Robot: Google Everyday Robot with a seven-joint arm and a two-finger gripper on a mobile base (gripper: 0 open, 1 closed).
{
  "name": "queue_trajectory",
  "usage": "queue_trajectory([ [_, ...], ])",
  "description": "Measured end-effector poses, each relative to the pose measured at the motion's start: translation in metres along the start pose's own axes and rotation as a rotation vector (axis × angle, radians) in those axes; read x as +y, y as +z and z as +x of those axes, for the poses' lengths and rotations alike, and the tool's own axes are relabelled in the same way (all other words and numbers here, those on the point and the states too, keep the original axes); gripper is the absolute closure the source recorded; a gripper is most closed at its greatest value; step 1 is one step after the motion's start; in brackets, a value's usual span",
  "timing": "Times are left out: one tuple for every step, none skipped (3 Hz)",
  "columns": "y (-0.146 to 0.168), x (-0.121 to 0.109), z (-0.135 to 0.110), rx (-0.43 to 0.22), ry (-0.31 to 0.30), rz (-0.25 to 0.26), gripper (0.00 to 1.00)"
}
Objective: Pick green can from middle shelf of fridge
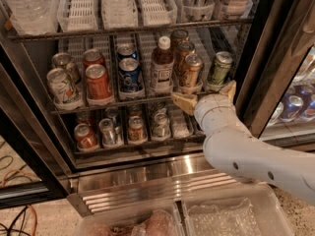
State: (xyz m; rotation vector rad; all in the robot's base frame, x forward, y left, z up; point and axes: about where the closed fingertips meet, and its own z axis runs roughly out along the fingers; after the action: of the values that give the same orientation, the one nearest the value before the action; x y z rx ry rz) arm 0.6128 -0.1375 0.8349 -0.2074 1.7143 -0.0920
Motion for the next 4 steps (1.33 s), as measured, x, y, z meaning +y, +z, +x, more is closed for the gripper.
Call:
queue_trajectory([
  [0.007, -0.005, 0.002, -0.001, 0.0, 0.02, 0.06],
  [0.013, -0.01, 0.005, 0.002, 0.001, 0.044, 0.24],
  [0.02, -0.023, 0.008, 0.006, 0.009, 0.086, 0.25],
  [0.026, -0.038, 0.007, 0.003, 0.021, 0.133, 0.26],
])
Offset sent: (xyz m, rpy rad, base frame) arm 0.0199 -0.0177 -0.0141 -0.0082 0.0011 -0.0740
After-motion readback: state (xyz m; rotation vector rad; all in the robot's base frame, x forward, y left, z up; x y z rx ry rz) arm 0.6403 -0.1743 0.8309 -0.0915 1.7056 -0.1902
